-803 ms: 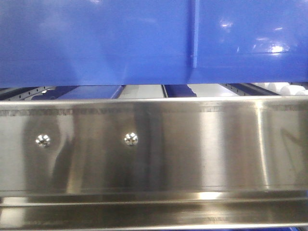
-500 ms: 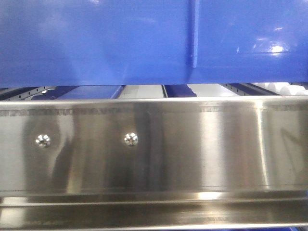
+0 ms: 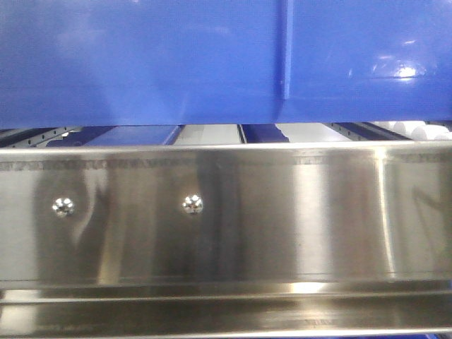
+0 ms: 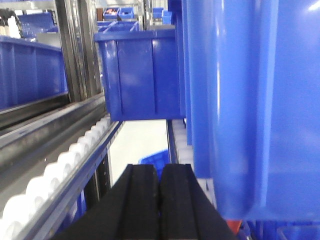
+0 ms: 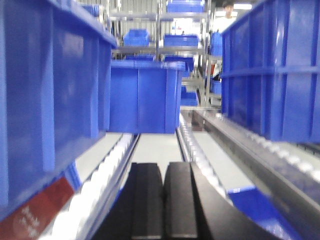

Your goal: Move blue bin to conveyor side

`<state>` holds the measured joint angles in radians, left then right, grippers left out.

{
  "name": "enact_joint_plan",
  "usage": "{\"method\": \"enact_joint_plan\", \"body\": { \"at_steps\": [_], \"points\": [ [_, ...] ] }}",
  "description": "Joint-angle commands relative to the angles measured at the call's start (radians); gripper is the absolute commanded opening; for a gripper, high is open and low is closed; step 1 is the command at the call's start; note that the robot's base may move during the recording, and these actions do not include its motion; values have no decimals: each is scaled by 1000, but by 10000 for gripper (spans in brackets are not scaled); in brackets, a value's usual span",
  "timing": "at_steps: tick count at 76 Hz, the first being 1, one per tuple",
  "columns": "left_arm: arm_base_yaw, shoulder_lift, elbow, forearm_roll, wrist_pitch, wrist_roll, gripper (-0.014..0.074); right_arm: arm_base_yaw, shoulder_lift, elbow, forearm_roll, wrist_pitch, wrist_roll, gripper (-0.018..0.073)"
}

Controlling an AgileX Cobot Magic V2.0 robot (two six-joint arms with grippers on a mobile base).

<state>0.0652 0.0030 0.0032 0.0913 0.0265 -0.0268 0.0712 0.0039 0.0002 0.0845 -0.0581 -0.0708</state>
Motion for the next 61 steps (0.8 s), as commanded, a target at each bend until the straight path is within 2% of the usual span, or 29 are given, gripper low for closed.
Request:
{"method": "enact_joint_plan", "body": {
  "at_steps": [1, 13, 27, 36, 45, 52, 56, 61],
  "points": [
    [0, -3, -3, 3, -68, 2, -20, 1, -4, 0, 6, -84, -9, -88],
    [0, -3, -3, 3, -148, 2, -20, 1, -4, 0, 6, -150, -9, -88],
    [0, -3, -3, 1, -148, 2, -20, 1, -4, 0, 6, -101, -9, -88],
    [0, -3, -35, -73, -135, -3, -20, 1, -4, -32, 8, -26, 2, -88],
    [0, -3, -184, -63, 19, -3, -10, 1, -4, -168, 8, 147, 43, -88],
    [-7, 53, -331, -35, 153, -3, 47, 1, 19, -287, 8, 254, 43, -81],
    [-26, 95, -405, -35, 206, -3, 113, 1, 61, -362, 8, 283, 43, -32],
    [-51, 155, -492, -31, 259, -3, 200, 1, 114, -440, 8, 283, 43, 74]
  ]
}}
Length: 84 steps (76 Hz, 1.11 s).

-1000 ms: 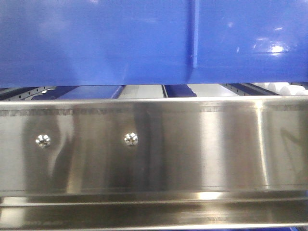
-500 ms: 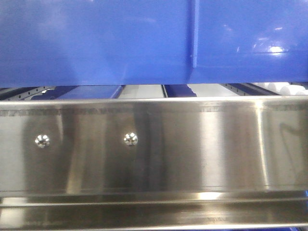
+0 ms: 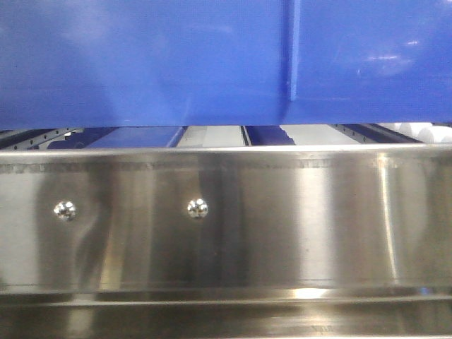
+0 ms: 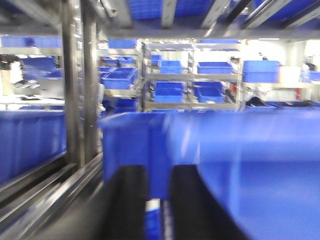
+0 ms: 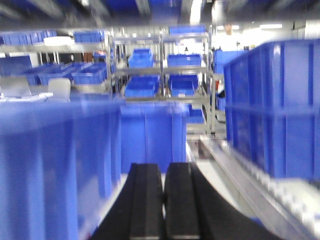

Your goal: Move blue bin to conveyor side

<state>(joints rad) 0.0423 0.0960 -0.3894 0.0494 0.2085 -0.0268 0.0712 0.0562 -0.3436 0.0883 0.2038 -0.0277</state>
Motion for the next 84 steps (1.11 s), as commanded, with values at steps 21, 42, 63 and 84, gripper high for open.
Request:
{"method": "enact_joint_plan", "body": {
  "at_steps": [21, 42, 63, 84],
  "points": [
    [-69, 327, -358, 37, 121, -3, 417, 1, 399, -360, 4, -30, 0, 568],
    [-115, 488, -555, 24, 254, -3, 446, 68, 653, -588, 4, 38, 0, 559],
    [-135, 693, -837, 19, 618, -45, 446, 272, 902, -972, 4, 481, 0, 559],
    [-135, 946, -1109, 22, 896, -55, 446, 302, 1131, -1293, 4, 894, 33, 559]
  ]
}}
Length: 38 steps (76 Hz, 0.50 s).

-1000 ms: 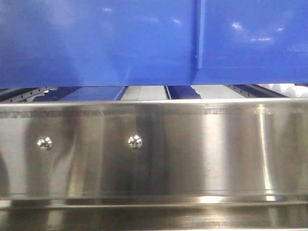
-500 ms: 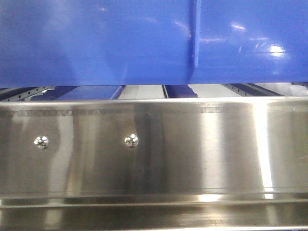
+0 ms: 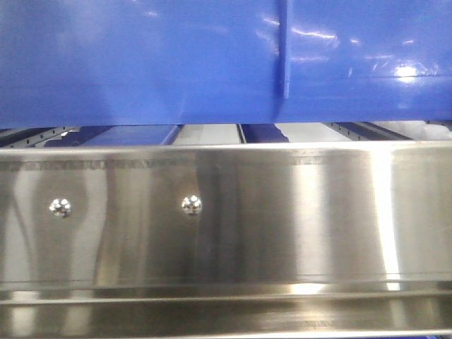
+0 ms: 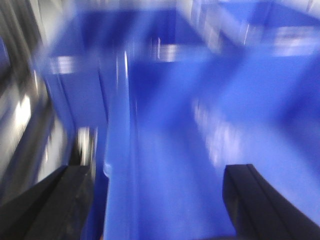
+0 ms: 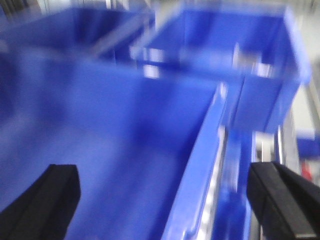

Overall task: Move blue bin to conveyor side
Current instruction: 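Close both grippers on opposite side walls of the blue bin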

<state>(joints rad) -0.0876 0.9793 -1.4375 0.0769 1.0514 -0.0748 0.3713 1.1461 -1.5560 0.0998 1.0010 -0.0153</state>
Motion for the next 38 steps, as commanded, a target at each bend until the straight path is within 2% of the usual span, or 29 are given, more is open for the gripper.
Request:
{"method": "enact_joint_plan", "body": {
  "at_steps": [1, 8, 15, 22, 28, 38],
  "points": [
    [-5, 68, -66, -3, 61, -7, 446, 2, 51, -87, -8, 115, 26, 559],
    [-3, 137, -127, 10, 102, -7, 446, 2, 106, -152, -20, 217, 58, 559],
    [35, 186, -164, 3, 143, 18, 446, 2, 145, -181, -77, 220, 99, 559],
    [100, 229, -186, -56, 170, 75, 446, 2, 162, -187, -127, 220, 133, 559],
    [155, 255, -193, -125, 170, 112, 446, 2, 169, -187, -129, 220, 156, 559],
    [194, 282, -193, -125, 170, 126, 446, 2, 190, -187, -129, 220, 173, 559]
  ]
}}
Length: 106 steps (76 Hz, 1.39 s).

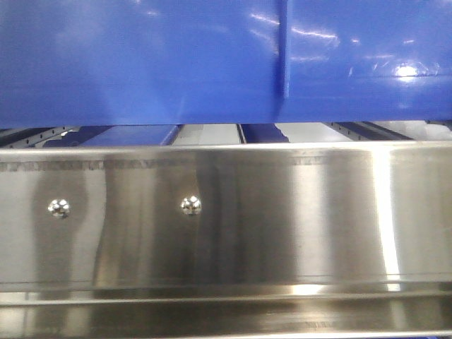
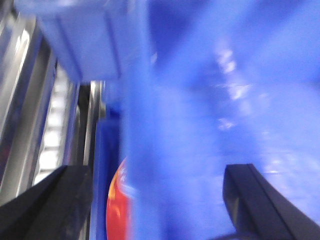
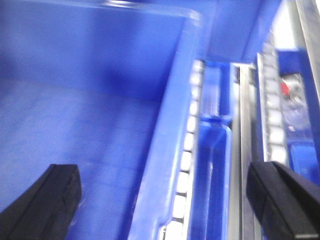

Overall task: Move blue bin to conveyor side
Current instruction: 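Close both grippers on opposite side walls of the blue bin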

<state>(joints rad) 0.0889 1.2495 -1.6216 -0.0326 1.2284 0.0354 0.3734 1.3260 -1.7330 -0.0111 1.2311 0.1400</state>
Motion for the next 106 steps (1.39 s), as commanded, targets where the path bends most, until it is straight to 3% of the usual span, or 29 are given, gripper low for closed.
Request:
{"method": "enact_joint_plan", "body": {
  "at_steps": [1, 27, 93, 100, 106],
  "points": [
    [17, 15, -9, -13, -7, 16, 446, 0, 13, -10, -18, -10, 17, 559],
    [17, 112, -9, 13, -7, 18, 446, 0, 133, -10, -18, -10, 57, 559],
    [-16, 203, -9, 40, -19, 18, 442, 0, 227, -10, -13, -10, 35, 556],
    [-16, 203, -9, 40, -21, 18, 395, 0, 227, -10, -13, -10, 35, 465],
    [-16, 203, -9, 40, -21, 18, 265, 0, 227, -10, -13, -10, 35, 333]
  ]
}}
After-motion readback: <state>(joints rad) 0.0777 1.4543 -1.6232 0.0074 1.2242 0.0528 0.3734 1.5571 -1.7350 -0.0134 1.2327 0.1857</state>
